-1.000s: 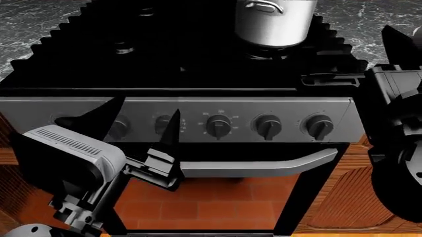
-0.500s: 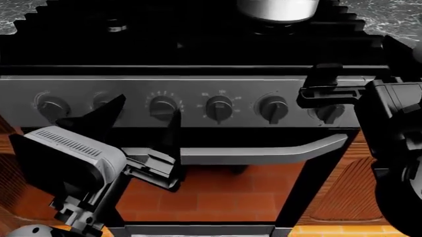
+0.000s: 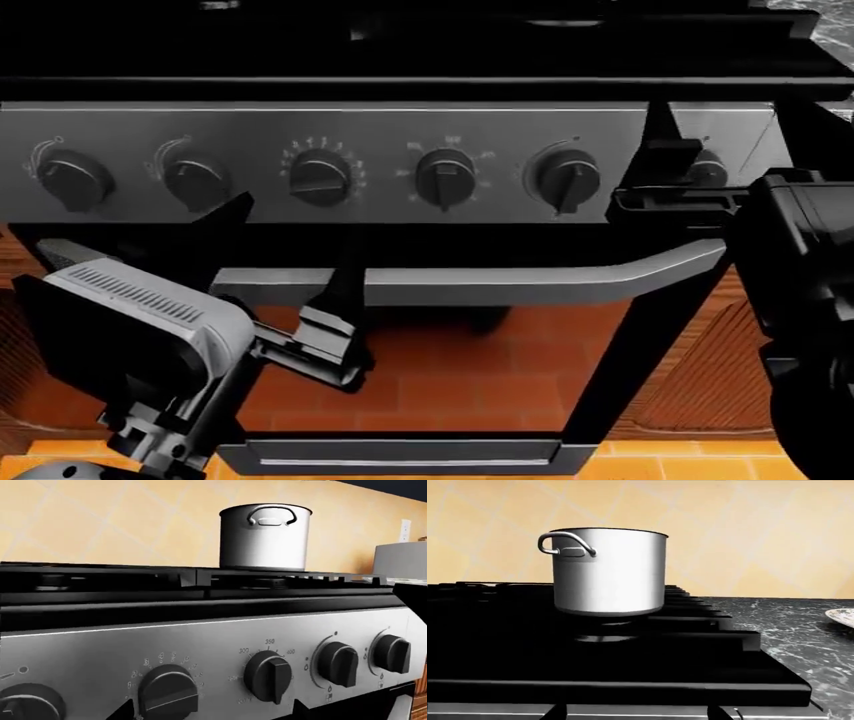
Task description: Frozen meat rests on a plate on the counter. Retrieve the meat and place it in a pot on a burner. Then turn the burner on.
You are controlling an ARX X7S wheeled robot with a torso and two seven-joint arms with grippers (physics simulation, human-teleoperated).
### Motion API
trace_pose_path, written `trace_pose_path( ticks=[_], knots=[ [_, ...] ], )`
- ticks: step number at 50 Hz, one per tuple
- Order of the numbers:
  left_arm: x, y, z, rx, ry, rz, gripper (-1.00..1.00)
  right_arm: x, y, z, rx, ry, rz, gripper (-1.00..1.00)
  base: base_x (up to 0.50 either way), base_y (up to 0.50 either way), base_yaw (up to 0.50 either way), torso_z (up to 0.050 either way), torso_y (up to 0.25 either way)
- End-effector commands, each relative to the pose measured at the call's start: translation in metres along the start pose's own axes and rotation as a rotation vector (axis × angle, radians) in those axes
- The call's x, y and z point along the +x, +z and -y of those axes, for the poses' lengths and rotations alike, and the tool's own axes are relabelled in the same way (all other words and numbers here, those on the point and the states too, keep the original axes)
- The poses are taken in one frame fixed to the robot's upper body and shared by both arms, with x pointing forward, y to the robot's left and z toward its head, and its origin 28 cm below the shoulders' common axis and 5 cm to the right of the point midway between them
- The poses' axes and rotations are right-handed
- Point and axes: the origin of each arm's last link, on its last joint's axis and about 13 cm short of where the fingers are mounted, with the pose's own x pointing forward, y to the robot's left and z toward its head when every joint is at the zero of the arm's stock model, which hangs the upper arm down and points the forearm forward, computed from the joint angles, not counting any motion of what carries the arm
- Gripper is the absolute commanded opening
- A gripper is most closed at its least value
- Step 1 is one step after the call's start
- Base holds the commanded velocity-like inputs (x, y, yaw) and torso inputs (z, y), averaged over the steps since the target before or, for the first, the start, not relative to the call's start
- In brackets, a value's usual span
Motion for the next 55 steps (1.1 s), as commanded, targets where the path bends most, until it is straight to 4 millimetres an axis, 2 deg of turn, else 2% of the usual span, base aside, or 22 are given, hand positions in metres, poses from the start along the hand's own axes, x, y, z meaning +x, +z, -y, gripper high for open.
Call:
trace_pose_path(
  ticks=[1,32,55],
  knots=[
    [-0.001,0.000,0.001,0.003,-0.003,-0.001,1.00,-0.004,0.000,0.003,0.009,-0.004,0.003,1.00,0.00,0.00,0.00,-0.050,-0.031],
    [0.001,0.002,0.004,-0.002,-0.013,0.012,1.00,-0.012,0.007,0.012,0.004,-0.029,0.018,1.00,0.00,0.00,0.00,-0.050,-0.039],
    [-0.006,0.002,0.008,-0.042,-0.033,0.029,1.00,-0.022,0.016,0.017,-0.017,-0.030,-0.020,1.00,0.00,0.00,0.00,0.000,0.000]
  ],
)
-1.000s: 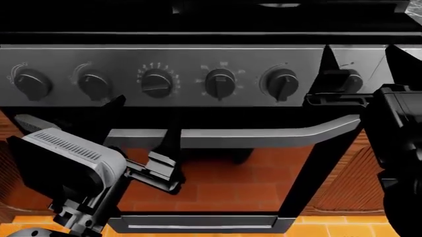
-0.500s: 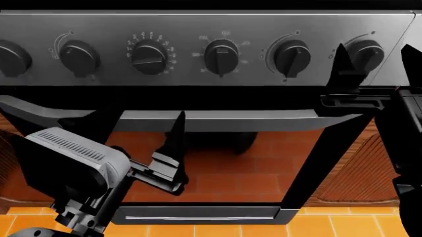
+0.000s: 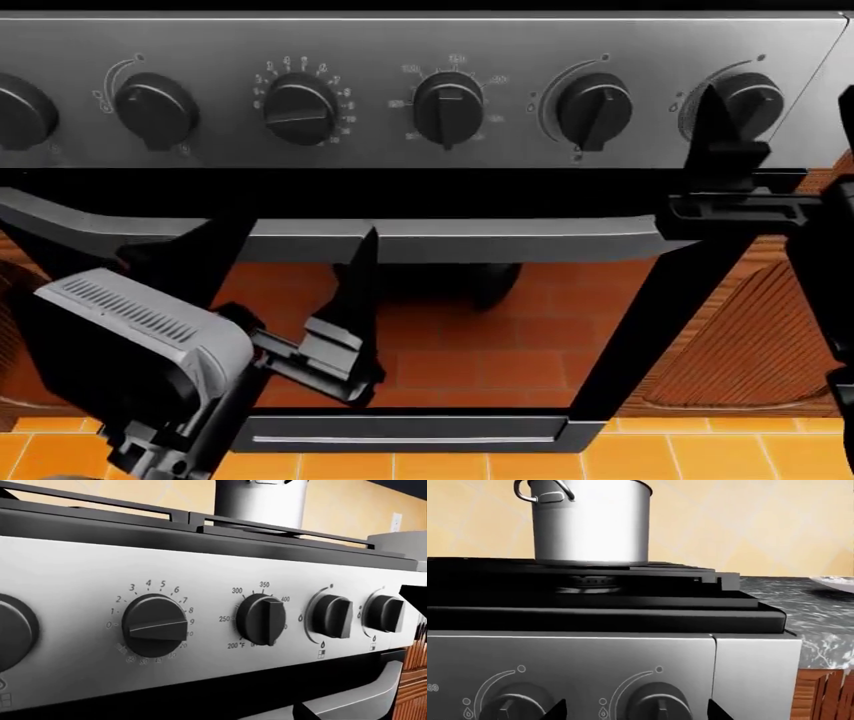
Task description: Frozen meat rests on a plate on the counter. Retrieve the meat and place it in a pot on a burner. Then turn the burner on.
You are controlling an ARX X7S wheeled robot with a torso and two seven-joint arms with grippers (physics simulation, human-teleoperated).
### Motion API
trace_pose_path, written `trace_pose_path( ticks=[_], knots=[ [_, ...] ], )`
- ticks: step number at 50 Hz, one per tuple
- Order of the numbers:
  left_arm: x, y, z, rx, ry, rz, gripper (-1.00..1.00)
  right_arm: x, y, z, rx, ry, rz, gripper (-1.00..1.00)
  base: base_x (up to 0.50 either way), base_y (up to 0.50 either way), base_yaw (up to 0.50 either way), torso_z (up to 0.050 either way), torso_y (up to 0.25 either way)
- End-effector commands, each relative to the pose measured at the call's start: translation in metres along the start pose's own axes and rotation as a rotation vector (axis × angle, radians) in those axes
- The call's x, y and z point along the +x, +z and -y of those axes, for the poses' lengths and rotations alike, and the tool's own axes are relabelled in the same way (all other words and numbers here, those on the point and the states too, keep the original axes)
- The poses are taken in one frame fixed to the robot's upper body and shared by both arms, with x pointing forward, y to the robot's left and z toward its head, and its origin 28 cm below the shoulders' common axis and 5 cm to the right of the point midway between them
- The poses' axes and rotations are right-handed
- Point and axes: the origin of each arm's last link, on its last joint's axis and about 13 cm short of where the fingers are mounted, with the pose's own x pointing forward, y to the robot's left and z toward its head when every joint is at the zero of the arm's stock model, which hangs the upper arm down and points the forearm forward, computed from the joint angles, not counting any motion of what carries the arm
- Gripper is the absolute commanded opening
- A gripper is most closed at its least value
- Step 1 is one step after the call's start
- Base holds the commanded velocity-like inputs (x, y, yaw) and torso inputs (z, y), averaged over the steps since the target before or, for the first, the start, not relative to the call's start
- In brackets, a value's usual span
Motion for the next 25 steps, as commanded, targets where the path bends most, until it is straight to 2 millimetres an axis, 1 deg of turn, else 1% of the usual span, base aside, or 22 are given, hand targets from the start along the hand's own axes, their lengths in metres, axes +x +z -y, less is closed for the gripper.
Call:
trace_pose_path(
  ticks=[1,12,20,25],
  knots=[
    [-0.003,-0.001,0.001,-0.017,-0.004,0.006,1.00,-0.006,0.002,0.001,-0.008,-0.003,-0.037,1.00,0.00,0.00,0.00,0.000,0.000],
    [-0.003,-0.003,0.002,-0.027,-0.012,0.003,1.00,-0.022,0.003,0.003,0.044,0.022,-0.129,1.00,0.00,0.00,0.00,0.000,0.000],
    [-0.006,-0.002,0.004,-0.032,-0.019,0.014,1.00,-0.023,0.001,0.003,0.051,0.015,-0.141,1.00,0.00,0.00,0.00,0.000,0.000],
    [-0.008,0.001,0.006,-0.037,-0.041,0.040,1.00,-0.022,0.003,0.002,0.050,0.019,-0.134,1.00,0.00,0.00,0.00,0.000,0.000]
  ],
)
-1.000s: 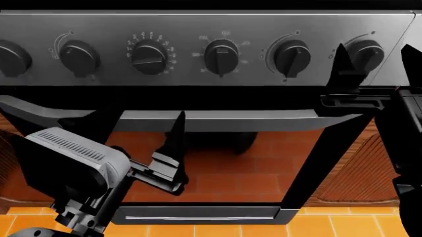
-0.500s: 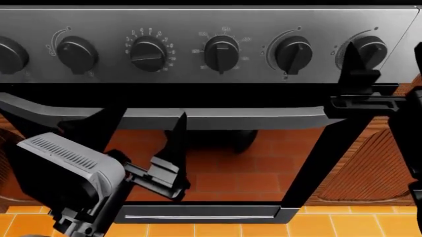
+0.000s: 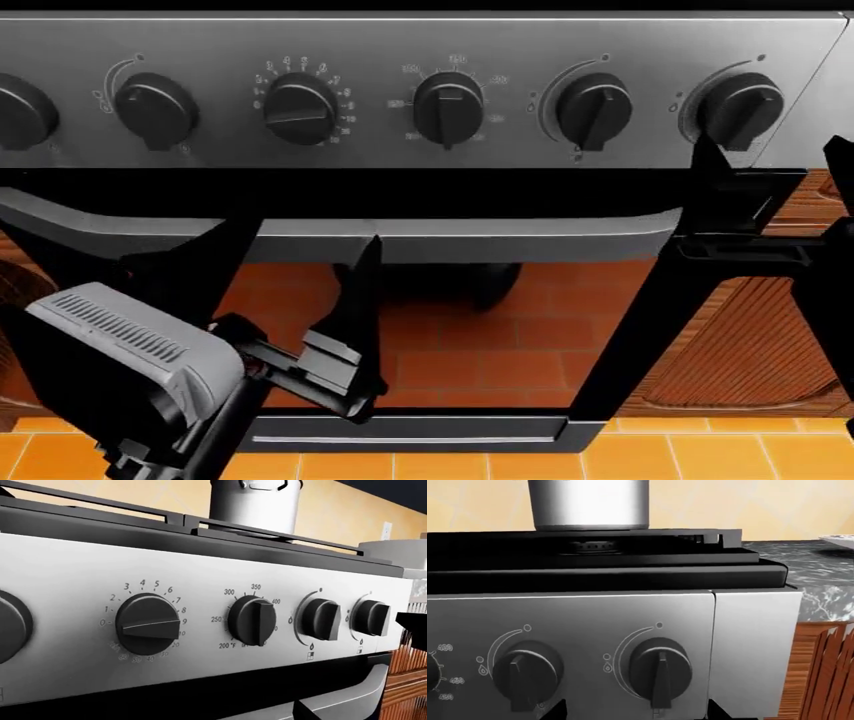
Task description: Frozen meat rests on a plate on the counter. Retrieve the meat and place it in a pot on a burner. Then turn the burner on.
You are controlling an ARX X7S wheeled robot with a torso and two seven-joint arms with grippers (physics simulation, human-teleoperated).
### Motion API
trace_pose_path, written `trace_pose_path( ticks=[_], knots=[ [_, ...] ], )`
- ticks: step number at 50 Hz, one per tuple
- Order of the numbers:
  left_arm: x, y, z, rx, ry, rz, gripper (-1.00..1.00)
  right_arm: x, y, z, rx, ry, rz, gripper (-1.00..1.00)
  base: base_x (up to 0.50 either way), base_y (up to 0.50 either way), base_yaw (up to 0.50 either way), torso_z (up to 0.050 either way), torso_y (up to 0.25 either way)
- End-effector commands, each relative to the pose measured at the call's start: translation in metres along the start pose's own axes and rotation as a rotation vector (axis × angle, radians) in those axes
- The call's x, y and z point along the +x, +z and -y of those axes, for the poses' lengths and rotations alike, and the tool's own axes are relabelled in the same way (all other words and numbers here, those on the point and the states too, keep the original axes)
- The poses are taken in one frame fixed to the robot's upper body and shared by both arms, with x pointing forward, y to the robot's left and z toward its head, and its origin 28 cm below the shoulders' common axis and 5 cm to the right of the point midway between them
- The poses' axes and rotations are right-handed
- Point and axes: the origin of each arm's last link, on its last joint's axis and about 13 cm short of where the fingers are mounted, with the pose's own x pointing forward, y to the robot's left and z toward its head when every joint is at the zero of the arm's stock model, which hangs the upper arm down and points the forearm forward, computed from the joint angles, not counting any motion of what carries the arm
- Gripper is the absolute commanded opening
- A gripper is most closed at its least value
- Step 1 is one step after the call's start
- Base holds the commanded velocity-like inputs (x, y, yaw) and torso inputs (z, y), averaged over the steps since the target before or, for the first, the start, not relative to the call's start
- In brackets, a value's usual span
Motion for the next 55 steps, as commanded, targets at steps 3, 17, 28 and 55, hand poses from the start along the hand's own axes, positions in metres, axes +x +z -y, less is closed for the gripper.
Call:
trace_pose_path(
  ticks=[3,17,28,55],
  knots=[
    [-0.004,0.002,0.003,-0.011,-0.028,0.031,1.00,-0.003,0.003,0.000,0.011,0.005,-0.013,1.00,0.00,0.00,0.00,0.000,0.000],
    [-0.005,0.002,0.004,-0.010,-0.032,0.029,1.00,-0.002,0.007,0.004,0.038,0.000,-0.010,1.00,0.00,0.00,0.00,0.000,0.000],
    [-0.006,0.002,0.005,-0.018,-0.027,0.028,1.00,0.010,0.002,0.009,-0.001,-0.037,-0.025,1.00,0.00,0.00,0.00,0.000,0.000],
    [-0.007,0.000,0.002,-0.022,-0.011,0.023,1.00,0.035,-0.007,0.009,0.002,-0.011,-0.052,1.00,0.00,0.00,0.00,0.000,0.000]
  ],
)
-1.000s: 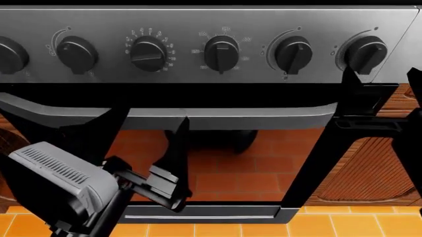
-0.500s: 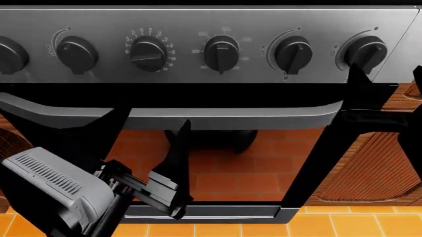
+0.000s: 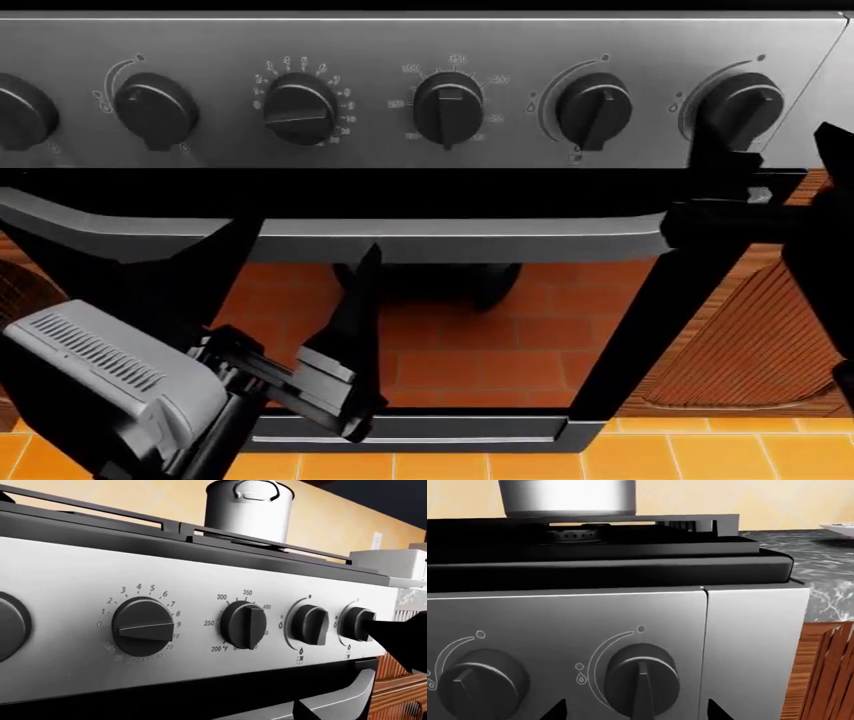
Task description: Frozen meat rests on a plate on the counter. Retrieve the meat and place it in a pot on a burner. Then turn the burner on.
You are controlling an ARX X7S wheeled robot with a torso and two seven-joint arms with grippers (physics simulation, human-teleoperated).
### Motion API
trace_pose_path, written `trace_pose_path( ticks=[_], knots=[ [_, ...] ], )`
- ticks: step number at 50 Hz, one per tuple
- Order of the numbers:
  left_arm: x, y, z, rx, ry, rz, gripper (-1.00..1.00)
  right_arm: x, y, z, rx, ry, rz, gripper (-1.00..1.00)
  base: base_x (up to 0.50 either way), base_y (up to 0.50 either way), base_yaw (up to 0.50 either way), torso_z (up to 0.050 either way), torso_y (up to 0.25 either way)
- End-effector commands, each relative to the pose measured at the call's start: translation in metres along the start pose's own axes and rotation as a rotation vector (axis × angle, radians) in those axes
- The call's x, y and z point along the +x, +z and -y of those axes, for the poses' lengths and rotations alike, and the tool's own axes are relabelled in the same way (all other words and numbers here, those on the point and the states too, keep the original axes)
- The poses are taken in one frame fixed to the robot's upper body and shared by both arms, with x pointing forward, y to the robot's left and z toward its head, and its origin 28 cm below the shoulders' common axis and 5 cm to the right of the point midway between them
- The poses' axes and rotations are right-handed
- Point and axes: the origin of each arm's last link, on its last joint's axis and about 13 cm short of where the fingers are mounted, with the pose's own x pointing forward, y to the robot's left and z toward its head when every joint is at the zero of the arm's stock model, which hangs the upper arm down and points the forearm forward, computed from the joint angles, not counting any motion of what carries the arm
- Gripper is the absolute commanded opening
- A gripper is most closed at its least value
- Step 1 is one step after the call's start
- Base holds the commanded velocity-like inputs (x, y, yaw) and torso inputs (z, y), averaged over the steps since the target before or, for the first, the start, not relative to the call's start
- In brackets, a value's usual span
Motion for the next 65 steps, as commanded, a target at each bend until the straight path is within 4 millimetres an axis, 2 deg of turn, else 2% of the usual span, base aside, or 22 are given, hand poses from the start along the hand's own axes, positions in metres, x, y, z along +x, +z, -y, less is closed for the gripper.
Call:
trace_pose_path(
  ticks=[1,21,55,56,65],
  knots=[
    [-0.001,0.000,0.000,-0.001,0.006,-0.001,1.00,0.010,-0.005,-0.001,0.001,0.012,-0.017,1.00,0.00,0.00,0.00,0.000,0.000],
    [-0.002,-0.001,-0.001,-0.006,0.015,-0.003,1.00,0.023,-0.012,0.003,-0.007,0.001,-0.030,1.00,0.00,0.00,0.00,0.000,0.000],
    [0.000,-0.002,-0.001,-0.010,0.017,-0.011,1.00,0.039,-0.011,0.008,-0.031,-0.017,-0.013,1.00,0.00,0.00,0.00,0.000,0.000],
    [0.000,-0.002,-0.001,-0.009,0.017,-0.012,1.00,0.039,-0.009,0.007,-0.041,-0.007,0.005,-1.00,0.00,0.00,0.00,0.000,0.000],
    [-0.001,-0.002,0.000,-0.010,0.017,-0.013,1.00,0.040,-0.003,0.003,-0.057,0.013,0.041,-1.00,0.00,0.00,0.00,0.000,0.000]
  ],
)
